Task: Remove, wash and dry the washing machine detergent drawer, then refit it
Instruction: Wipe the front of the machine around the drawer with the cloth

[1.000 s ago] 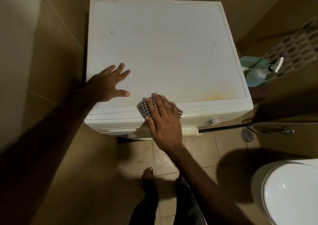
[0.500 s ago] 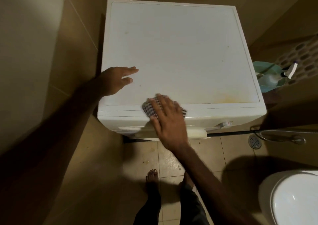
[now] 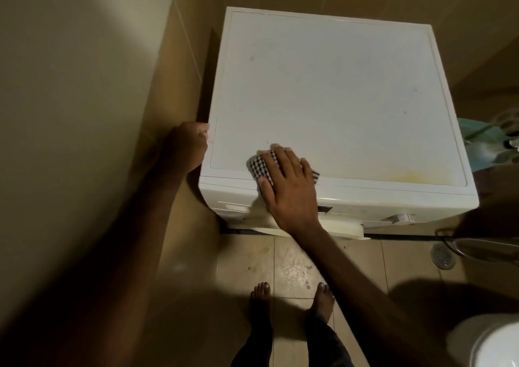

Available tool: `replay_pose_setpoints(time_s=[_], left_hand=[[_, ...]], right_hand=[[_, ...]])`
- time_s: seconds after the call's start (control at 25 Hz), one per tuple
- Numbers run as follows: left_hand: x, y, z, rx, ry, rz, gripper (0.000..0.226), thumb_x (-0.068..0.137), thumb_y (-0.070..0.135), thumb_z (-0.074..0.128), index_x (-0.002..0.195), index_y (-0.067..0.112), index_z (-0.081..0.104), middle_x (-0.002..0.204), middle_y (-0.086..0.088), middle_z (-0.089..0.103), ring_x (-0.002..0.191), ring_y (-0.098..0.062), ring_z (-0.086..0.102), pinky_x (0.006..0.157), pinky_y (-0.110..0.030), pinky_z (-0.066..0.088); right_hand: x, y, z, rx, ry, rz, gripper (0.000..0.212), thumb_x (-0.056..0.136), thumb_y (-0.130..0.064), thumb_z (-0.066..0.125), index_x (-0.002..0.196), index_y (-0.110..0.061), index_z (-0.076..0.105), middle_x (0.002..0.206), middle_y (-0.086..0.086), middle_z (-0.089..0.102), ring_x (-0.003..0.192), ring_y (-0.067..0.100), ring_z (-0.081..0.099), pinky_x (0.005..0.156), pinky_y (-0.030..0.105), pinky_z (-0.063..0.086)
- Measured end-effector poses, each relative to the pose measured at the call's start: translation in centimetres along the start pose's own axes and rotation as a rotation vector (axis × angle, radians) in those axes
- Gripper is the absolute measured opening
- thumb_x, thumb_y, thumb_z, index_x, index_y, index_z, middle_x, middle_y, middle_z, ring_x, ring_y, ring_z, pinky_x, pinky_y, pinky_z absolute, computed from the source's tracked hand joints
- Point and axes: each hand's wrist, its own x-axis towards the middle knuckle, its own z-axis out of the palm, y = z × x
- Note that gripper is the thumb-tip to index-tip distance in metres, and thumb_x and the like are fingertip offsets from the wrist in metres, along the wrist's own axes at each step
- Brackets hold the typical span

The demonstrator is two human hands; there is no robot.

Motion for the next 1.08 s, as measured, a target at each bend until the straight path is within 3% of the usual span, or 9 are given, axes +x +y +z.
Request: replay_pose_setpoints(time_s=[0.12, 0.28, 0.4, 0.48, 0.56, 0.76, 0.88, 0.96, 1.08], left_hand=[[-0.8, 0.4, -0.3, -0.152, -0.070, -0.116, 0.045, 0.102, 0.026, 0.044, 0.142, 0.013, 0.060, 0.139, -0.009, 0.065, 0.124, -0.031, 0.063, 0.104, -0.049, 0.054], [-2.6, 0.8, -0.6, -0.401, -0.115, -0.270, 0.047, 0.103, 0.045, 0.043, 0.124, 0.013, 0.069, 0.117, -0.009, 0.073, 0.104, -0.026, 0.068, 0.097, -0.041, 0.054], [-4.8, -0.5, 0.3, -0.436, -0.182, -0.430, 0.044, 0.100, 0.050, 0.044, 0.117, 0.019, 0.070, 0.108, -0.008, 0.075, 0.094, -0.028, 0.072, 0.090, -0.046, 0.059], [-6.0, -1.4, 1.1, -0.386, -0.148, -0.494, 0.035, 0.099, 0.048, 0.049, 0.113, 0.024, 0.071, 0.101, -0.007, 0.075, 0.088, -0.029, 0.072, 0.086, -0.049, 0.061], [-6.5, -2.1, 1.8, -0.366, -0.082, -0.527, 0.043, 0.097, 0.052, 0.047, 0.117, 0.022, 0.070, 0.105, -0.009, 0.074, 0.090, -0.029, 0.070, 0.089, -0.046, 0.059], [-6.6, -3.2, 1.2, -0.413, -0.113, -0.596, 0.074, 0.088, 0.068, 0.038, 0.142, 0.020, 0.057, 0.140, -0.010, 0.063, 0.125, -0.031, 0.060, 0.108, -0.049, 0.047], [-6.1, -3.2, 0.7, -0.457, -0.131, -0.549, 0.085, 0.073, 0.076, 0.040, 0.137, 0.026, 0.061, 0.135, -0.003, 0.067, 0.121, -0.028, 0.062, 0.107, -0.052, 0.049], [-6.1, -2.8, 1.0, -0.487, -0.125, -0.499, 0.068, 0.073, 0.073, 0.045, 0.121, 0.032, 0.070, 0.116, 0.003, 0.075, 0.106, -0.025, 0.070, 0.098, -0.052, 0.056], [-6.1, -2.1, 1.5, -0.493, -0.061, -0.452, 0.047, 0.083, 0.061, 0.046, 0.110, 0.032, 0.072, 0.107, 0.002, 0.076, 0.099, -0.024, 0.071, 0.094, -0.053, 0.058]], right_hand=[[4.3, -4.2, 0.5, 0.082, 0.016, 0.128, 0.058, 0.108, -0.048, 0.032, 0.160, -0.024, 0.040, 0.170, 0.007, 0.033, 0.157, 0.028, 0.027, 0.127, 0.057, 0.018], [2.9, -9.3, 3.5, -0.079, -0.103, -0.374, 0.057, 0.108, -0.046, 0.044, 0.162, -0.026, 0.038, 0.171, 0.012, 0.030, 0.158, 0.034, 0.025, 0.125, 0.060, 0.021], [0.8, -7.0, 3.9, -0.473, -0.121, -0.787, 0.079, 0.098, -0.036, 0.069, 0.165, -0.025, 0.028, 0.174, 0.015, 0.016, 0.160, 0.040, 0.016, 0.124, 0.067, 0.021], [1.2, -6.7, 4.2, -0.745, -0.096, -1.010, 0.080, 0.097, -0.032, 0.071, 0.165, -0.023, 0.029, 0.175, 0.014, 0.015, 0.161, 0.039, 0.011, 0.127, 0.066, 0.016], [1.6, -7.1, 5.5, -0.929, -0.138, -1.139, 0.075, 0.099, -0.028, 0.068, 0.164, -0.018, 0.032, 0.174, 0.015, 0.017, 0.162, 0.038, 0.010, 0.130, 0.061, 0.008], [0.0, -3.8, 6.4, -1.014, -0.147, -1.245, 0.066, 0.095, -0.014, 0.071, 0.156, -0.014, 0.045, 0.173, 0.016, 0.022, 0.162, 0.035, 0.013, 0.129, 0.056, -0.001], [0.0, 1.5, 2.5, -0.900, 0.008, -1.294, 0.058, 0.097, -0.002, 0.053, 0.154, -0.010, 0.050, 0.169, 0.020, 0.031, 0.159, 0.037, 0.024, 0.127, 0.057, 0.003], [0.2, 2.3, 2.0, -0.902, 0.075, -1.302, 0.063, 0.099, 0.003, 0.039, 0.161, -0.007, 0.035, 0.171, 0.023, 0.023, 0.159, 0.039, 0.021, 0.127, 0.057, 0.006], [0.0, -1.2, 4.5, -0.916, 0.042, -1.243, 0.068, 0.100, -0.003, 0.042, 0.165, -0.005, 0.021, 0.173, 0.025, 0.007, 0.161, 0.041, 0.007, 0.129, 0.058, 0.004]])
